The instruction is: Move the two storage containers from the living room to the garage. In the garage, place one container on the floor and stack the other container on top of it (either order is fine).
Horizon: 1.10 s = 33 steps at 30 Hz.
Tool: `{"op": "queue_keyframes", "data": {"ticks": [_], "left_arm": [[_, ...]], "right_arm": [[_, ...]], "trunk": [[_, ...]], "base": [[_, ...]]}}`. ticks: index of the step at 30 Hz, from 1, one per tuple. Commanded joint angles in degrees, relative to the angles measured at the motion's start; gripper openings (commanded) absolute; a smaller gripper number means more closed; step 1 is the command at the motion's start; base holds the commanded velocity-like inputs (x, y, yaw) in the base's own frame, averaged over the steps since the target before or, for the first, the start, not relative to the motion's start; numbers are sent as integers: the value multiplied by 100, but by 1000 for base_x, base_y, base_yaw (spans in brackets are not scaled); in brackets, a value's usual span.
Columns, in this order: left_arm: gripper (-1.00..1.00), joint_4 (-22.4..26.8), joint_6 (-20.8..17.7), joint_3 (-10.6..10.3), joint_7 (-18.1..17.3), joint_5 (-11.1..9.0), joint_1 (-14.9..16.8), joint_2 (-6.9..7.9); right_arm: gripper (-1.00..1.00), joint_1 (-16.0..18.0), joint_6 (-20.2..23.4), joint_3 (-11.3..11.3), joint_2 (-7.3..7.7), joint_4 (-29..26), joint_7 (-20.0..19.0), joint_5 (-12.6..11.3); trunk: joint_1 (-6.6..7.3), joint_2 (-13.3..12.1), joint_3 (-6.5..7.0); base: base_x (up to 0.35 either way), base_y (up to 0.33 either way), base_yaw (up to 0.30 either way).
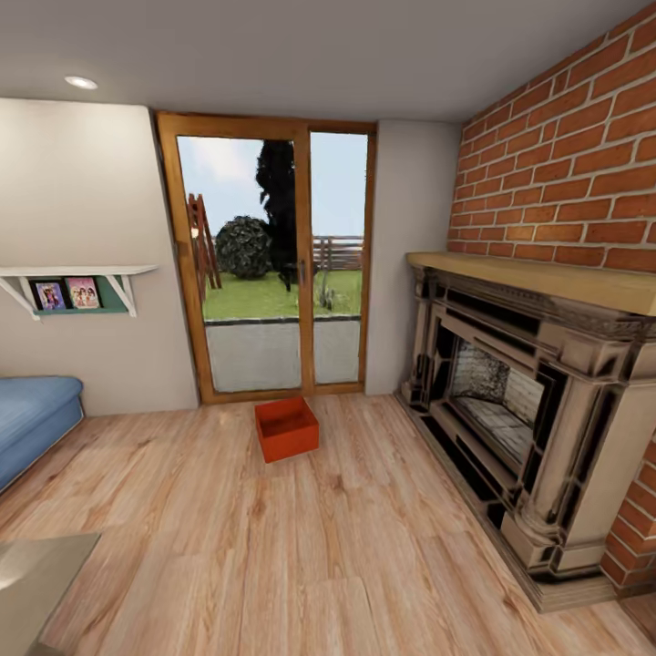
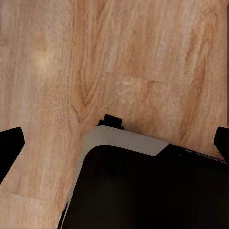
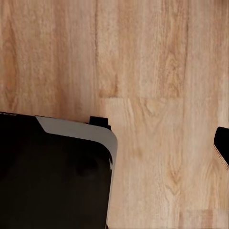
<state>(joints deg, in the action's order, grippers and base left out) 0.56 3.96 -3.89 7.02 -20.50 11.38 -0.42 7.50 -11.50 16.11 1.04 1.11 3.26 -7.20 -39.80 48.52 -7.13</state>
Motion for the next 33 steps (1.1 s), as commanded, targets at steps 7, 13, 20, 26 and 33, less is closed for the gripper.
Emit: {"op": "queue_keyframes", "data": {"ticks": [7,13,20,26,33], "left_arm": [[100,-3,34,-43,19,-41,4,-2],[100,-3,27,-46,19,-41,4,-2],[100,-3,25,-48,19,-41,4,-2],[100,-3,24,-48,19,-41,4,-2],[100,-3,17,-48,19,-41,4,-2]], "right_arm": [[100,6,-28,47,-6,12,17,-54],[100,6,-20,33,-42,12,78,-54],[100,6,-19,33,-51,12,83,-54],[100,6,-19,33,-51,12,79,-54],[100,6,-19,33,-45,12,78,-54]], "trunk": [[-4,6,-9],[-4,6,-9],[-4,6,-9],[-4,6,-9],[-4,6,-9]], "base": [[322,0,0],[322,-14,0],[321,-76,0],[321,-90,0],[320,-91,41]]}}
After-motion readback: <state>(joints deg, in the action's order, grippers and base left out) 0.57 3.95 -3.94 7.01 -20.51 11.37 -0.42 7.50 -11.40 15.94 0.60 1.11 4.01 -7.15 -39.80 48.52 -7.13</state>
